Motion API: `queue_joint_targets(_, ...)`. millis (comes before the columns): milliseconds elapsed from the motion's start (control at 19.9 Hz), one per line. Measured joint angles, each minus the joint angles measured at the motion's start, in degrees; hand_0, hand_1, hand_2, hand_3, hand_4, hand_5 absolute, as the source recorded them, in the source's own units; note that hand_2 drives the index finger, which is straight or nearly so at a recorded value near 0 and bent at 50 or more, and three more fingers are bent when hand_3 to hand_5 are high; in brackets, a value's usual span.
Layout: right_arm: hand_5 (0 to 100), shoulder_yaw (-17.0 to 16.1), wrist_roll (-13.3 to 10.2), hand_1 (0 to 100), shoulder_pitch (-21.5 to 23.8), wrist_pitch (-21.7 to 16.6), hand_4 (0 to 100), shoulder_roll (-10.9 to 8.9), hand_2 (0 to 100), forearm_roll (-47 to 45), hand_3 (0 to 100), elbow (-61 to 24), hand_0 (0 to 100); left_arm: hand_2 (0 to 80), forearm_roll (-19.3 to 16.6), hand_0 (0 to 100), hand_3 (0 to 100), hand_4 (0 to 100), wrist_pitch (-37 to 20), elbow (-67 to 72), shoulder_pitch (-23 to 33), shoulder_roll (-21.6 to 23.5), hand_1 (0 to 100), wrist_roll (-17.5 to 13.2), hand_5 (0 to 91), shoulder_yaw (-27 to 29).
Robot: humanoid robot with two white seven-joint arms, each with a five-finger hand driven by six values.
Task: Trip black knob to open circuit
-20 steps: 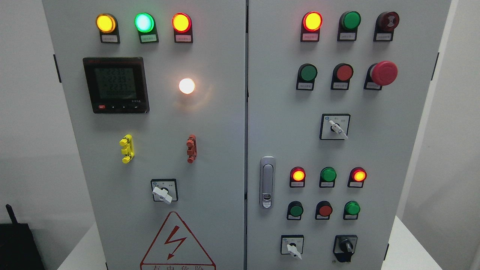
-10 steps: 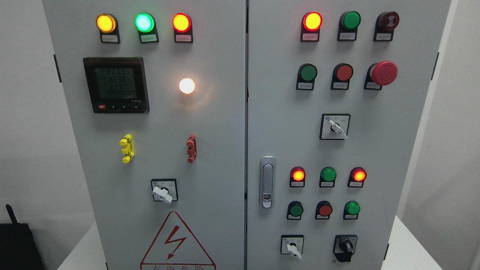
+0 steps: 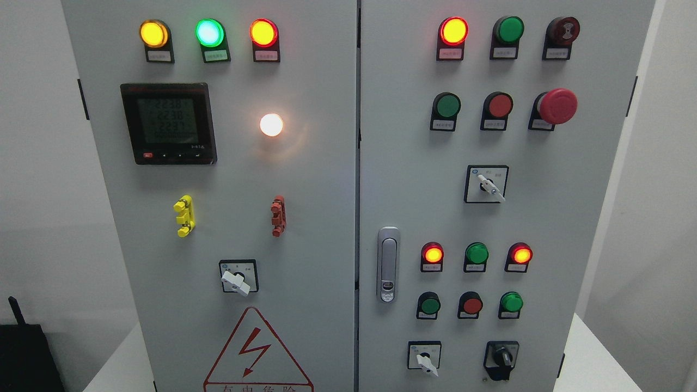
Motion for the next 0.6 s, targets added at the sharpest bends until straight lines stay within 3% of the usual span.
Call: queue_joint_targets(602, 0, 0.0, 0.1, 2, -1.1, -7.4, 0, -0.37, 0, 0.1, 0, -1.6, 0, 0.0, 0.0, 12, 0, 0, -0.1, 0.0, 0.0, 0.0, 39, 0.0, 0.0, 0.0)
